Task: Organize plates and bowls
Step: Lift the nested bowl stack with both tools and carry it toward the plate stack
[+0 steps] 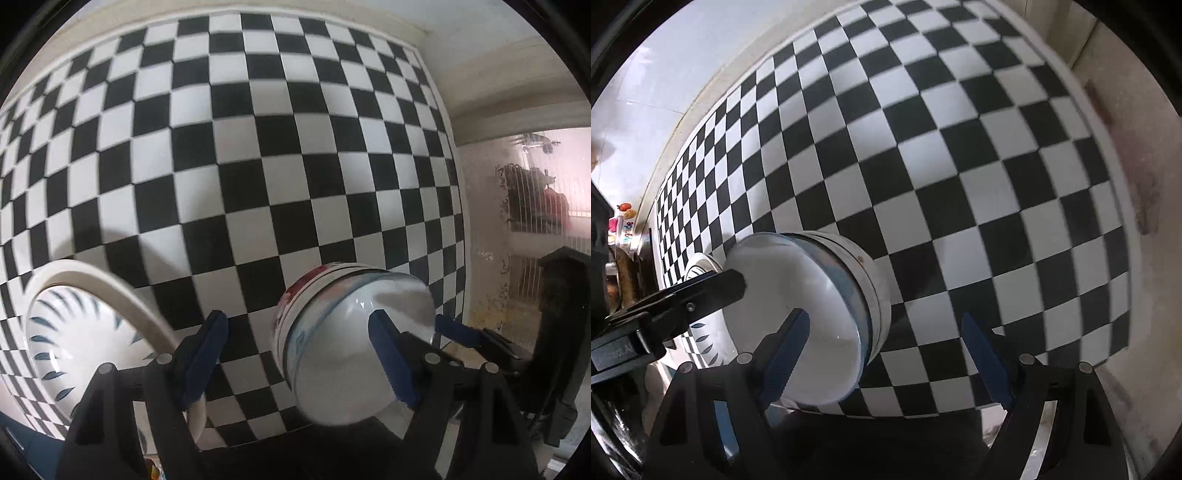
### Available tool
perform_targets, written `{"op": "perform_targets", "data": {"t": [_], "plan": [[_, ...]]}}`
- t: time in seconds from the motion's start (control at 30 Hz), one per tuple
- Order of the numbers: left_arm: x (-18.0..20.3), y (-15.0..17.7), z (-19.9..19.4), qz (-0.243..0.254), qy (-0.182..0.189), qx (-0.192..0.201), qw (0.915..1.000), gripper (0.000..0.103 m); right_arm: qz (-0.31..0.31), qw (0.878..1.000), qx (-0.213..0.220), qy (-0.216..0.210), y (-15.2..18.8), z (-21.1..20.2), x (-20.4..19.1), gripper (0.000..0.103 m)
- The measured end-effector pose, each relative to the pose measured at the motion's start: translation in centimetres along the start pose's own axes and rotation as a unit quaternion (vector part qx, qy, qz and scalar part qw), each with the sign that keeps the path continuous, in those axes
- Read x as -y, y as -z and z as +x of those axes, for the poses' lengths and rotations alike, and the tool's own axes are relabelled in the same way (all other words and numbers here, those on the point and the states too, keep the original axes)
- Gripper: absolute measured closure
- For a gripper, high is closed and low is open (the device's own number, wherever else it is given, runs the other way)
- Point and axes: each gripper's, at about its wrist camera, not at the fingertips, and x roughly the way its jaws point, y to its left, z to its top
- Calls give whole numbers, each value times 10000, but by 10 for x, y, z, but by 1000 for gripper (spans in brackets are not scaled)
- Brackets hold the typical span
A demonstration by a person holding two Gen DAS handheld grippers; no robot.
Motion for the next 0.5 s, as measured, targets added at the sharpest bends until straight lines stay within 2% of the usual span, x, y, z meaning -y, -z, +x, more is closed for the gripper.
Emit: {"op": "perform_targets", "data": {"t": [0.1,0.13,0.17,0.27,0.5], "plan": [[2,-4,12,96,-95,-34,9999,26,13,9998,-71,-167,-1,11,3,17],[4,-4,16,128,-65,-65,9999,29,14,9998,-83,-204,-1,13,4,17],[4,-4,21,149,-52,-111,9998,37,16,9995,-119,-298,-2,18,5,17],[5,-6,31,214,11,-206,9996,44,7,9983,-215,-547,-2,31,7,18],[3,-12,57,268,249,-477,9982,42,105,9933,-514,-1026,-3,63,15,23]]}}
